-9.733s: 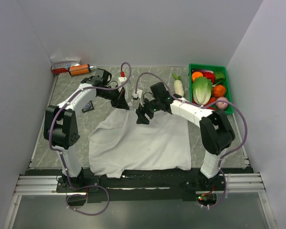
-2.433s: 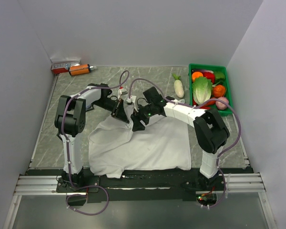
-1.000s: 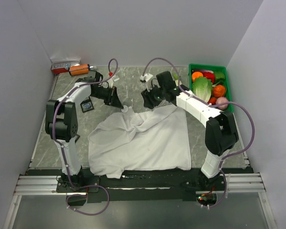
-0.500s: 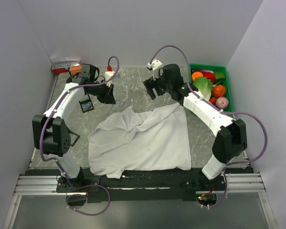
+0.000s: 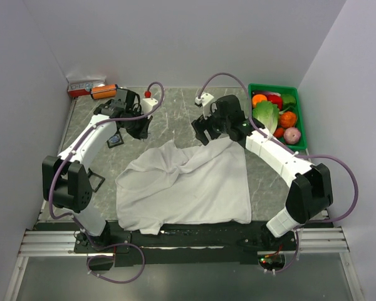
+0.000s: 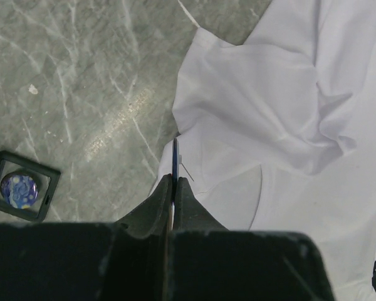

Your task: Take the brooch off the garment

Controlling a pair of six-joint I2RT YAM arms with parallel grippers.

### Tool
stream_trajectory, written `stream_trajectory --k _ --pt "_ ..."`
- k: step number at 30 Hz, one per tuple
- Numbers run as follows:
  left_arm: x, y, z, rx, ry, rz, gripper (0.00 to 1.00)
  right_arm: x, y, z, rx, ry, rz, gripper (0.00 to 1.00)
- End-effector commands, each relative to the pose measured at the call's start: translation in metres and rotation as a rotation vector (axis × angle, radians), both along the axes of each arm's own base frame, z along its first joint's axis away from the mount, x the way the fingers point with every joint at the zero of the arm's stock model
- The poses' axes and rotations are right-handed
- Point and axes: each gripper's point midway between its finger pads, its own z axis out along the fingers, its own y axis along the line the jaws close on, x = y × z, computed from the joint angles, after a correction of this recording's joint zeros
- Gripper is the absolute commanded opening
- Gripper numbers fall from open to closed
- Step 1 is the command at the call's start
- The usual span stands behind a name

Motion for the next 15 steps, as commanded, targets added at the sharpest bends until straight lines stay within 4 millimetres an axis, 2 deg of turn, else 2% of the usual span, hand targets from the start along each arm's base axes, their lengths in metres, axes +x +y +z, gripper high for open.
stream_trajectory --k 1,8,15 --pt "0.002 0.002 0.014 0.0 -0.041 0.046 0.01 -0.007 0.004 0.017 0.042 -0.028 0.028 0.87" --pt "-0.007 0.002 0.008 0.0 -0.014 0.008 0.01 -0.013 0.003 0.01 0.041 -0.002 0.039 0.87" --pt "-0.017 -0.001 0.013 -0.009 0.017 -0.025 0.01 -0.022 0.009 0.006 0.062 0.029 0.083 0.88"
